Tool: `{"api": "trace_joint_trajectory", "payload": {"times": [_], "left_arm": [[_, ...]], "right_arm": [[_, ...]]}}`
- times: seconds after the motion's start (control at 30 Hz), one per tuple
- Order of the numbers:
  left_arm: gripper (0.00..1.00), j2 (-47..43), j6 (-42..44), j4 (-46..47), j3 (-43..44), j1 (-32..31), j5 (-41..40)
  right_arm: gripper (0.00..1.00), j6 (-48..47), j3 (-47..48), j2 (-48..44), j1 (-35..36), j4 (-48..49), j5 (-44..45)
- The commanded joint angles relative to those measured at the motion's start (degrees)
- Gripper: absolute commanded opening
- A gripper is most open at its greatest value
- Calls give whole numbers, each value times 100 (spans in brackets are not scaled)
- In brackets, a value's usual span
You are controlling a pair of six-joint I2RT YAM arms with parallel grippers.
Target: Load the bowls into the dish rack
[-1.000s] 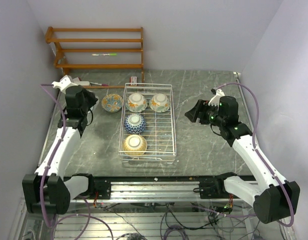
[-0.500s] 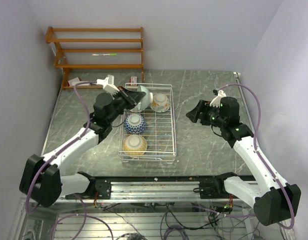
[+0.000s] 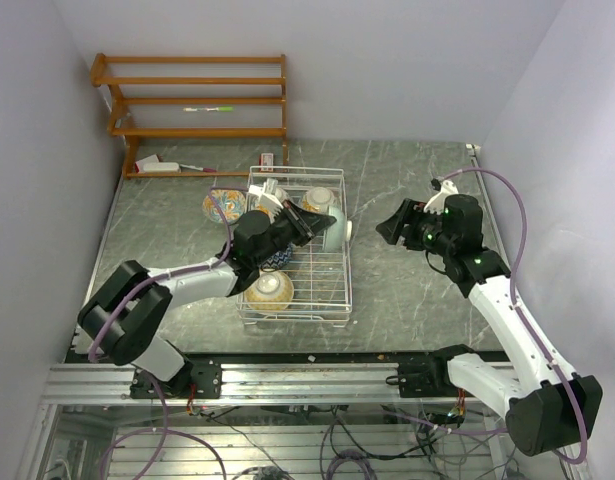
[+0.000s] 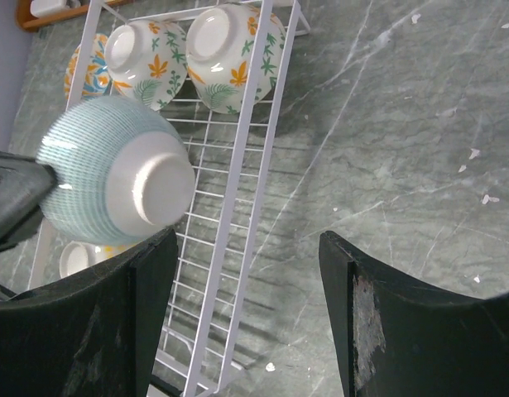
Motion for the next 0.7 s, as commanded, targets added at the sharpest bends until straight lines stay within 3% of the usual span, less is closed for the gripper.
{"api": "trace_joint_trajectory", "payload": {"times": [0.0, 0.67], "left_arm": [[7, 110, -164, 1102, -53, -177, -248], [7, 871, -66, 1183, -535, -263, -542]], "right_arm": [[69, -52, 103, -149, -56, -84, 94], [68, -81, 31, -167, -98, -87, 79]]}}
